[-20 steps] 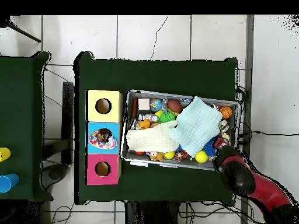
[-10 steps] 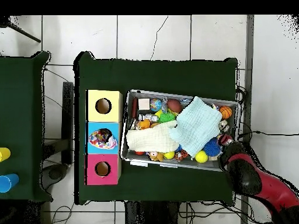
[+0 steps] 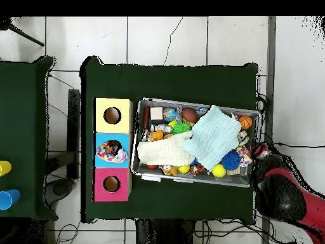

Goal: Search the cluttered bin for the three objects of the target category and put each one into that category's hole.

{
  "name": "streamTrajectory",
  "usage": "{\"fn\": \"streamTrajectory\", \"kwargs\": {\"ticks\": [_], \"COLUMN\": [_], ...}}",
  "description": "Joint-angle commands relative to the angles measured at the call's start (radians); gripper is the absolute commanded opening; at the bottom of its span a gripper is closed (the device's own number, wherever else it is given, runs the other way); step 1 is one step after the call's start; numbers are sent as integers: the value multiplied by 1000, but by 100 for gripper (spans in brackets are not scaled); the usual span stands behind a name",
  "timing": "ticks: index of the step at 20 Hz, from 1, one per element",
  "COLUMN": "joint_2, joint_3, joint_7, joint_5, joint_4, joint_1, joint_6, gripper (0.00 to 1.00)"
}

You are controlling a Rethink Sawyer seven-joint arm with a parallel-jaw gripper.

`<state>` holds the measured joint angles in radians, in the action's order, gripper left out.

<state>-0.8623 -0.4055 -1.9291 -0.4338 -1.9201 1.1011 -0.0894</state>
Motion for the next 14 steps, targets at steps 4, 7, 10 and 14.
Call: {"fn": "streamTrajectory", "kwargs": {"ticks": [4, 7, 10, 14], "joint_2": [8, 36, 68, 98], "joint_3": [1, 51, 112, 199], "joint_7": [-77, -114, -158, -209], "joint_5": [6, -3, -1, 14], "joint_4": [-81, -86, -88, -93], "joint_1": [-63, -94, -136, -202], "joint_6": [-77, -33, 27, 112], "gripper": [0, 0, 0, 0]}}
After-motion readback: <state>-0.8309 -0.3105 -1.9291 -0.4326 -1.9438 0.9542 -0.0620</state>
